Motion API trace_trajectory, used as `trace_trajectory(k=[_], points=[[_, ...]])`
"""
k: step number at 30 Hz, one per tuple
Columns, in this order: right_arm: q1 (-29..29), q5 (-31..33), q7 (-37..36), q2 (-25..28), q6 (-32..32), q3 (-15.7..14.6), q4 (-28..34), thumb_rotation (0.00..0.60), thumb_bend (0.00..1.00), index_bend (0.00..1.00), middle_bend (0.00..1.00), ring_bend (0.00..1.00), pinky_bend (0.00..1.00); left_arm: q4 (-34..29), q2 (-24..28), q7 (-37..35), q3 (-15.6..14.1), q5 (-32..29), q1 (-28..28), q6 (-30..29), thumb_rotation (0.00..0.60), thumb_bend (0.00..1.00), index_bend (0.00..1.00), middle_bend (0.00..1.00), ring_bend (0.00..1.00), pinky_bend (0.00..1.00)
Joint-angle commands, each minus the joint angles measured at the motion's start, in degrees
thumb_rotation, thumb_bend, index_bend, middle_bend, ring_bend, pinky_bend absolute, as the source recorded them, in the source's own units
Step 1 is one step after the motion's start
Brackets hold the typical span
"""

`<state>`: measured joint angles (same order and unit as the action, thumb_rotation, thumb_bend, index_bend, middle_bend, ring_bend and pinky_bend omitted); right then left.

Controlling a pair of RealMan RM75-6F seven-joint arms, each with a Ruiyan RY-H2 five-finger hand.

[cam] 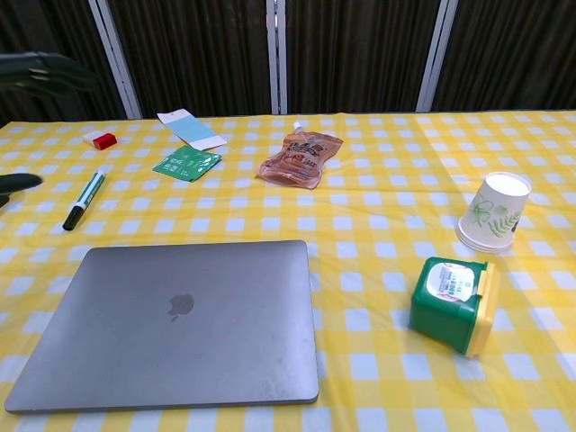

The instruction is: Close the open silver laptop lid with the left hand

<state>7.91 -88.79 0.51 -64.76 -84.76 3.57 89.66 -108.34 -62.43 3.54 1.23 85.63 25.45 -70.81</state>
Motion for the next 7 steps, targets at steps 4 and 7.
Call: trace_trajectory(k=[4, 7], points=[[-0.16, -0.04, 1.81, 0.74, 0.63, -0.52, 1.57, 0.600, 0.00, 0.00, 0.00, 0.00, 0.00, 0.81, 1.29, 7.63, -2.18, -4.42, -12.24, -13.87, 0.600, 0.00, 0.00, 0.00, 0.00, 0.00], [-0.22, -0.11, 2.20, 0.90, 0.58, -0.54, 2.10, 0.600, 0.00, 0.00, 0.00, 0.00, 0.00, 2.14, 1.32, 5.54, -2.81, -3.50, -13.50, -14.36, 0.600, 0.00, 0.00, 0.00, 0.00, 0.00]])
